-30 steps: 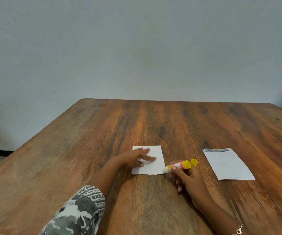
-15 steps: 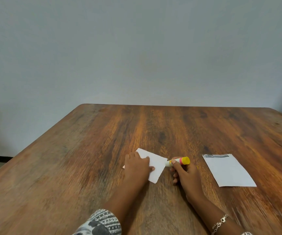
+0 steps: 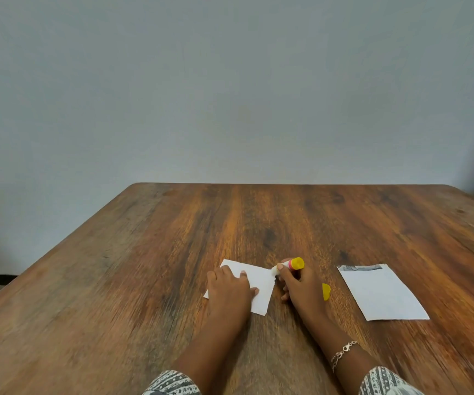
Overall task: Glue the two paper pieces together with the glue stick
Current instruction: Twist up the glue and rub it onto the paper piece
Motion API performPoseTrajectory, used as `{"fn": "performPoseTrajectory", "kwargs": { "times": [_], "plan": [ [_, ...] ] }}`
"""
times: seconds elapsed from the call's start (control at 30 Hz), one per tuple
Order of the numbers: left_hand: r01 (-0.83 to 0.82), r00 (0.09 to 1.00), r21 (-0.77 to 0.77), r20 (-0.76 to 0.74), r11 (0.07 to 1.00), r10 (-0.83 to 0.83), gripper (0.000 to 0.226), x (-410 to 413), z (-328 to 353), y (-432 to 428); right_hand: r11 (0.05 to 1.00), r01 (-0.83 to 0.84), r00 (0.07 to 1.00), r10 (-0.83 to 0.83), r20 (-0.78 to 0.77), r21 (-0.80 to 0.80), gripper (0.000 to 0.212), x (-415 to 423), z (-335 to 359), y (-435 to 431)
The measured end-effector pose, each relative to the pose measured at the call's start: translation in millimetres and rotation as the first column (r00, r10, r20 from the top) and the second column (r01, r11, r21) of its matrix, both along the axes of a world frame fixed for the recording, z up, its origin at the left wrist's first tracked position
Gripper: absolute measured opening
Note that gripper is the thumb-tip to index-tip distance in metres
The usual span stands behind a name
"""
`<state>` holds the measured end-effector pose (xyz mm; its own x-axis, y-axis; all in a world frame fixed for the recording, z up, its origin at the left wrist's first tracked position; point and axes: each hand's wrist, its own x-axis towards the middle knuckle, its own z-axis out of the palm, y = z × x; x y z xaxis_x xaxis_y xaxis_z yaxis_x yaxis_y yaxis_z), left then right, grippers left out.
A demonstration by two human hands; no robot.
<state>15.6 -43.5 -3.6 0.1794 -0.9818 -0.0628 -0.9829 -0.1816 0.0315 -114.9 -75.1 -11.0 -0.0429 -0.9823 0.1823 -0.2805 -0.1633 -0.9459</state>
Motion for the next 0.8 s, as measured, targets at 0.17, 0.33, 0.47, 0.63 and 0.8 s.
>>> {"fn": "performPoseTrajectory", "kwargs": {
  "times": [0.17,0.33,0.47,0.63,0.8],
  "plan": [
    [-0.003,1.0,0.008,-0.001,1.0,0.003,0.059,0,0,1,1.0,-0.006,1.0,0.006,-0.017,-0.003,0.016,1,1,-4],
    [0.005,1.0,0.013,0.014,1.0,-0.005,0.058,-2,3,1,0.999,-0.008,0.998,0.006,-0.065,-0.032,0.014,0,-1,-5],
    [0.027,0.998,0.009,0.061,1.0,-0.027,0.054,-1,3,3,0.999,-0.041,0.996,0.038,-0.08,-0.034,0.011,-1,-2,0],
    [0.052,0.994,0.001,0.097,0.999,-0.052,0.052,1,2,4,0.995,-0.095,0.991,0.091,-0.102,-0.038,0.008,-5,-4,13],
    [0.059,0.993,0.001,0.106,0.998,-0.058,0.054,2,1,3,0.989,-0.14,0.985,0.134,-0.111,-0.055,0.006,-6,-4,29]
  ]
}}
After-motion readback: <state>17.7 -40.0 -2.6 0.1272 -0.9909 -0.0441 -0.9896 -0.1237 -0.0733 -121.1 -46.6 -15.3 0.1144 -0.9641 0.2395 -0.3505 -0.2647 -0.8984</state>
